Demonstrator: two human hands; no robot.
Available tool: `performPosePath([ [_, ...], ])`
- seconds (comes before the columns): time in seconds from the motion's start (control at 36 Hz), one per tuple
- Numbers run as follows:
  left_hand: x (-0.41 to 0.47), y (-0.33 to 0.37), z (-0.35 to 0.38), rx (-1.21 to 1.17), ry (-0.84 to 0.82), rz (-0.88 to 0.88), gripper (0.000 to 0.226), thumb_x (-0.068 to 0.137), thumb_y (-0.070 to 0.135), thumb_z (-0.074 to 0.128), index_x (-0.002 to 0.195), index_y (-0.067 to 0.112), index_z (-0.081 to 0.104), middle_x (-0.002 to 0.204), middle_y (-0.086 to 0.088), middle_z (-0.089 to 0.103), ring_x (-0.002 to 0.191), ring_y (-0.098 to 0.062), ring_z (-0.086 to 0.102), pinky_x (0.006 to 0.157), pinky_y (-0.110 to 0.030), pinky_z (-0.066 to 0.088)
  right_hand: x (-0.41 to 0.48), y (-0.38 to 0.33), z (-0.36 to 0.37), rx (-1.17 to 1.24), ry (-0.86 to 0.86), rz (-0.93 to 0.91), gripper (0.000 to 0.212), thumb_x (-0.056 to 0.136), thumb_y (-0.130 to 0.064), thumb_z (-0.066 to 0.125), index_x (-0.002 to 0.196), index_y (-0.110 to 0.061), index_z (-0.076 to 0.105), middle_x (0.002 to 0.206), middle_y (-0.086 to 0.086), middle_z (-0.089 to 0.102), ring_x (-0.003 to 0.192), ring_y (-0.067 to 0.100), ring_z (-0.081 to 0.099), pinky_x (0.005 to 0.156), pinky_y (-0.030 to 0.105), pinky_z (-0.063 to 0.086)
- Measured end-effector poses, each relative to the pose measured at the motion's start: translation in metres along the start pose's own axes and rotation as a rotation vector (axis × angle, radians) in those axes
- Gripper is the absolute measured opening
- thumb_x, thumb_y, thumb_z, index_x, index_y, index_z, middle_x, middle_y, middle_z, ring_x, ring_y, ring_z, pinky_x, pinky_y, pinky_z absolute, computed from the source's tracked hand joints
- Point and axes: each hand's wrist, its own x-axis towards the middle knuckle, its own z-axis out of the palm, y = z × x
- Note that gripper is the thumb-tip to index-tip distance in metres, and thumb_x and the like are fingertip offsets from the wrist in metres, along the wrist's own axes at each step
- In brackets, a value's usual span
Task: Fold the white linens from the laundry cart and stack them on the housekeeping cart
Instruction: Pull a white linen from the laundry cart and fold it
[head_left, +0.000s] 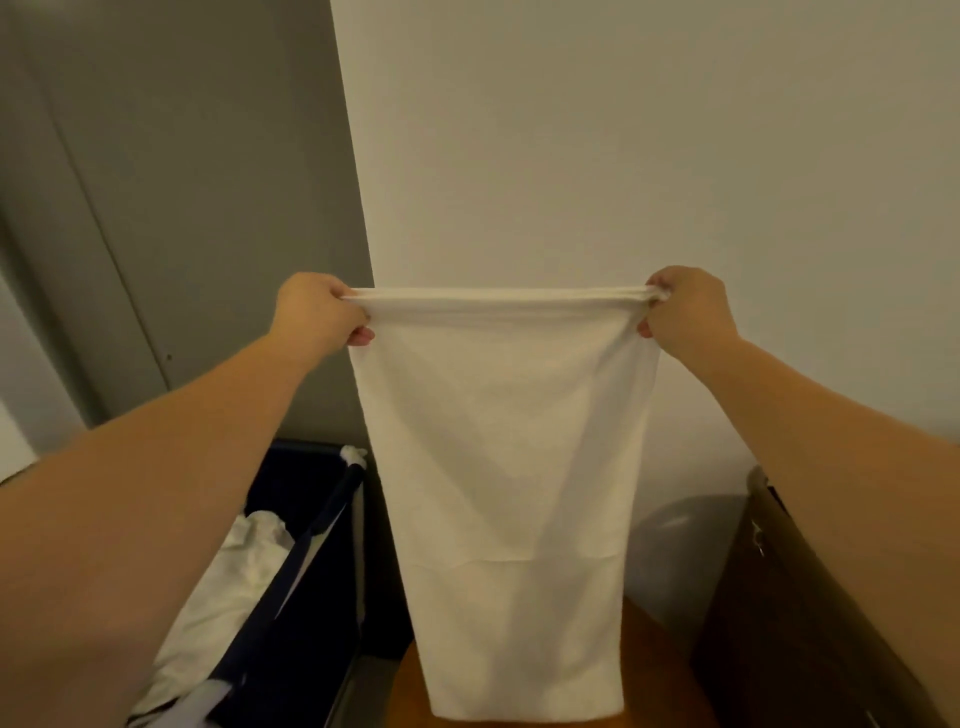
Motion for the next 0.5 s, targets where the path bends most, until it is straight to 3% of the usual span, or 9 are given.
performPosePath([
  [0.14,-0.017,-0.013,0.001,-0.356,-0.022,-0.021,0.019,0.082,-0.014,0.061,0.079,0.005,0.058,0.089,-0.016,0.062,0.072,-0.023,0.067,0.06,-0.02,0.058,-0.022,-0.002,-0.008,-0.012,0.039,-0.018,0.031,0.072,0.008,0.064,0.1,-0.005,0.068,0.103,0.017,0.066,0.098,0.034,0.061,0.083,0.038,0.052],
  [0.28,-0.028,-0.026,-0.008,-0.47,-0.1,0.023,0.021,0.081,-0.01,0.067,0.081,0.01,0.062,0.095,-0.011,0.063,0.09,-0.021,0.066,0.074,-0.023,0.058,-0.05,-0.01,-0.018,-0.046,0.068,0.01,0.029,0.074,0.008,0.063,0.099,-0.006,0.068,0.103,0.016,0.065,0.097,0.033,0.06,0.082,0.038,0.052],
  [0.36,-0.039,-0.035,-0.017,-0.475,-0.169,0.049,0.017,0.084,-0.006,0.067,0.087,0.01,0.063,0.097,-0.007,0.064,0.09,-0.016,0.066,0.078,-0.023,0.058,-0.073,-0.014,-0.022,-0.071,0.107,0.026,0.028,0.074,0.008,0.062,0.097,-0.007,0.067,0.102,0.015,0.064,0.095,0.031,0.059,0.076,0.032,0.048],
  [0.5,-0.052,-0.05,-0.031,-0.491,-0.184,0.046,0.018,0.087,-0.005,0.063,0.084,0.013,0.061,0.094,-0.008,0.063,0.079,-0.018,0.069,0.076,-0.024,0.058,-0.112,-0.024,-0.03,-0.126,0.13,0.091,0.028,0.08,0.005,0.059,0.103,-0.01,0.066,0.097,0.008,0.058,0.089,0.027,0.056,0.078,0.036,0.052],
])
